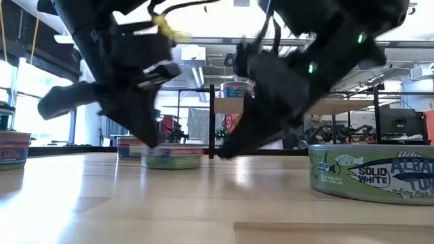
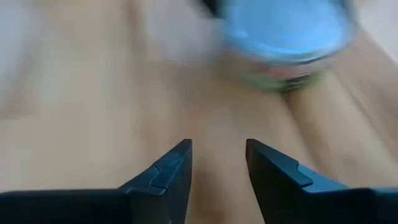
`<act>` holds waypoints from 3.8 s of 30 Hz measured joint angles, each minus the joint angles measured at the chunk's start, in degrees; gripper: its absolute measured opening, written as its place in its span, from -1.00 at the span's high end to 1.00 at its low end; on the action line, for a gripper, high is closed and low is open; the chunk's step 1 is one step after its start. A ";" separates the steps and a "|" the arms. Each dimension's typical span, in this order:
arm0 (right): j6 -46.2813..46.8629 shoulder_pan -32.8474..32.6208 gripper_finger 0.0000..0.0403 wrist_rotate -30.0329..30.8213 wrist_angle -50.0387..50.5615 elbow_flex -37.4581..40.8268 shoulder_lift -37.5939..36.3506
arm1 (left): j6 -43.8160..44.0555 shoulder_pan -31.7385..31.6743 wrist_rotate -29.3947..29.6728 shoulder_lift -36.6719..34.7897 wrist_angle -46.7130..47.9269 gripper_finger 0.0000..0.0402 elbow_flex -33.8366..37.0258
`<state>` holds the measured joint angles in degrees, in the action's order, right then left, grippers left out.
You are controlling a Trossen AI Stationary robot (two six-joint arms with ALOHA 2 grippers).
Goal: Stack canned seafood by type on shelf
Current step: Put the green white tuna can on the shelf
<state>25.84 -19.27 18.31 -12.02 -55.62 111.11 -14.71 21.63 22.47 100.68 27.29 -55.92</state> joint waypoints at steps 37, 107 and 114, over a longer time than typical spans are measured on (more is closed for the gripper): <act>-2.36 -9.35 0.28 15.27 9.81 -2.49 -7.41 | -5.10 -0.38 -15.86 0.07 -13.16 0.25 2.71; -3.64 -9.59 0.28 15.99 11.35 -2.46 -7.41 | 1.86 10.01 5.24 3.13 -64.13 0.30 24.76; -3.82 -9.59 0.28 15.99 10.70 -2.46 -7.41 | -1.22 6.49 0.92 5.68 -65.36 0.54 24.57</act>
<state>22.02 -28.86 34.30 -1.32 -58.08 103.70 -15.93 28.12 23.40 106.35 -38.07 -31.35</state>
